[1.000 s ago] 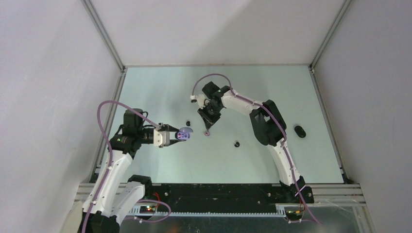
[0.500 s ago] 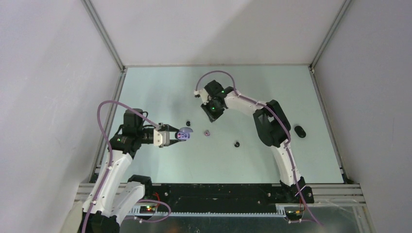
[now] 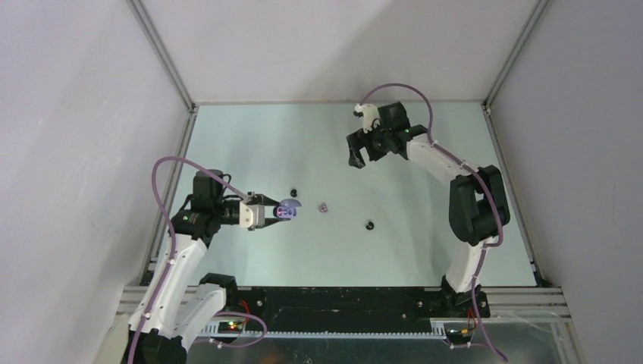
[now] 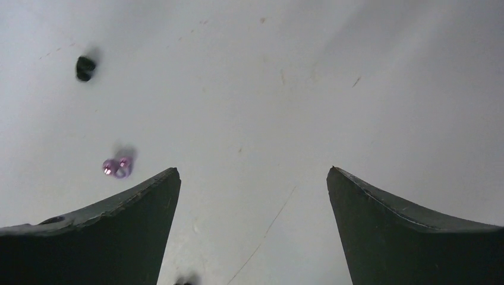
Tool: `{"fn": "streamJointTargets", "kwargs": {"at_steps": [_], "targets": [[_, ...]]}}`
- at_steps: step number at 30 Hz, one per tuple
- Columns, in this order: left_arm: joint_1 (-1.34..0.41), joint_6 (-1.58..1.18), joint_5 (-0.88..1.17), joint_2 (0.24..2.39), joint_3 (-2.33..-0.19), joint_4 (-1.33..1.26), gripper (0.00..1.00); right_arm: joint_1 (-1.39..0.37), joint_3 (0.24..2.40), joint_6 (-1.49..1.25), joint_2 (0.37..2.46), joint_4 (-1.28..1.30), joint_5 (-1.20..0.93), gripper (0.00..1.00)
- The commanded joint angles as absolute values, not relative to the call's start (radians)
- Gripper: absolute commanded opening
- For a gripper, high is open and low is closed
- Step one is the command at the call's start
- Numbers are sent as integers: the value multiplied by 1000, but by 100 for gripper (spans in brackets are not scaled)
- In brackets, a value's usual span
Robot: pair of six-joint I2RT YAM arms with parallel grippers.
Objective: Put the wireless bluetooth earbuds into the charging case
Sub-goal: Pick up the earbud from the center of the board.
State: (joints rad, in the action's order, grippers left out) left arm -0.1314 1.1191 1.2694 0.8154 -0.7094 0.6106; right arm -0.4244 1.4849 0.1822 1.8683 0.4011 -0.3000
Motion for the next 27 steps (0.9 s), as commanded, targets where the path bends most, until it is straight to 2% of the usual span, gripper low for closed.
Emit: {"fn": "streamJointTargets", "kwargs": {"at_steps": [1,7,16,27], "targets": [[-122,1148,1314,807,-728,607,0,-445,1401,189,1780,446,-533,99],[-122,1148,1308,798,-727,608,0,-655,1280,308,1710,413,-307,99],[-116,1143,1310,781,-727,609,0,-830,1262,313,1808,354,12,96],[-114,1144,1315,776,-723,604,0,-867,1266,322,1894,313,82,94]]}}
